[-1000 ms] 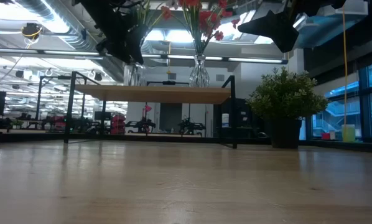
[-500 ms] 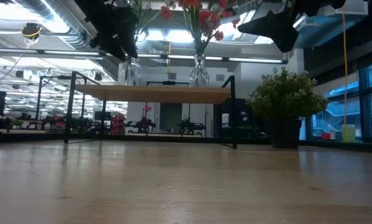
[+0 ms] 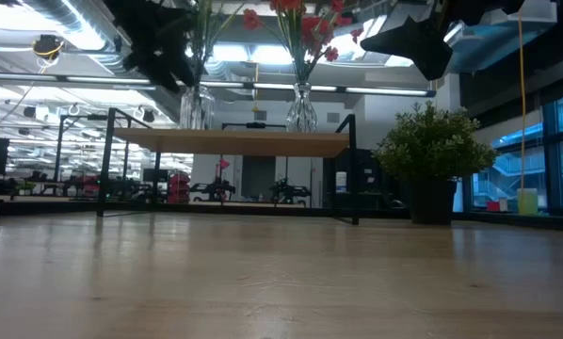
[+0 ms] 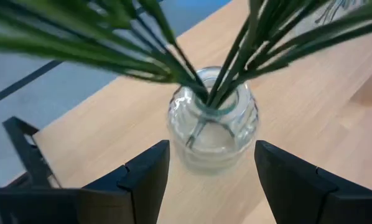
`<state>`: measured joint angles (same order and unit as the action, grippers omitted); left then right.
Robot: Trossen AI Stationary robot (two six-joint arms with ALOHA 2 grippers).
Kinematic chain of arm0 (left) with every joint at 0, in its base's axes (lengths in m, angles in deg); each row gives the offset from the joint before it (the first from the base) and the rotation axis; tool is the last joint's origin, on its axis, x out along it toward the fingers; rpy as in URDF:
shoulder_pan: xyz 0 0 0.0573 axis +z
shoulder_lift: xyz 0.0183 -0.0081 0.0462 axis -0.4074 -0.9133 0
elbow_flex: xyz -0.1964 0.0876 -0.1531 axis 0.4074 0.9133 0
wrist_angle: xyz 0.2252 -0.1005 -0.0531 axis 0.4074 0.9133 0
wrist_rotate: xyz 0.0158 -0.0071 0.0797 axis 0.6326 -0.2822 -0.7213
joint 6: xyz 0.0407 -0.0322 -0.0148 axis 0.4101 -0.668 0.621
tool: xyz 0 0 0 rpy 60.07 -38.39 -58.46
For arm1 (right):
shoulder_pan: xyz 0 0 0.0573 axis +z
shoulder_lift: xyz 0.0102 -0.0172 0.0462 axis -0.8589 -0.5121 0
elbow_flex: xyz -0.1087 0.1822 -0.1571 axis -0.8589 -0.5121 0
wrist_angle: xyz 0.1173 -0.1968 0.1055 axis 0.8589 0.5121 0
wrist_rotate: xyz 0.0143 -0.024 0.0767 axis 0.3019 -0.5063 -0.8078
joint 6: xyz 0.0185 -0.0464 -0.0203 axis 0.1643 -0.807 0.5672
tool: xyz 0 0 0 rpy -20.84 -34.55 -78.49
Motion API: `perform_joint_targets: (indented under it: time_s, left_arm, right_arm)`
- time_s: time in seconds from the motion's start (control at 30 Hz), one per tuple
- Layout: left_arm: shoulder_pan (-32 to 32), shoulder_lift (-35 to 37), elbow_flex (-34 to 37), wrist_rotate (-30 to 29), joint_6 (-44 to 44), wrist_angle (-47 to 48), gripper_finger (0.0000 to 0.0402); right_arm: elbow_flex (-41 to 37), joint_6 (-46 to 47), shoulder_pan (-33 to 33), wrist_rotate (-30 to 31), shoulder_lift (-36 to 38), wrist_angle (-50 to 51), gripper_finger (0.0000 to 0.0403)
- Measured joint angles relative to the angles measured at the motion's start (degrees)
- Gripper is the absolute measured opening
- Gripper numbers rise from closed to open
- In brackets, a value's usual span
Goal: Pick and place flowers into a vace then onto a shelf
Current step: Return to Home Position
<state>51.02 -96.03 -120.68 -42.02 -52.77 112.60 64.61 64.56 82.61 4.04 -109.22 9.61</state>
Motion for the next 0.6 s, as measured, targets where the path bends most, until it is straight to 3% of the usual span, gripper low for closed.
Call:
perform_joint_targets:
  time_s: [0.37, 0.6]
  left_arm:
    - [0.0, 7.9, -3.3, 0.5, -2.0, 14.3, 0.0228]
    - [0.0, 14.5, -3.3, 0.9, -3.2, 15.6, 0.0228]
  right_arm:
    - [0.0, 0.2, 0.0, 0.0, 0.0, 0.1, 0.0330]
    - [0.0, 2.7, 0.0, -3.6, 0.0, 0.0, 0.0330]
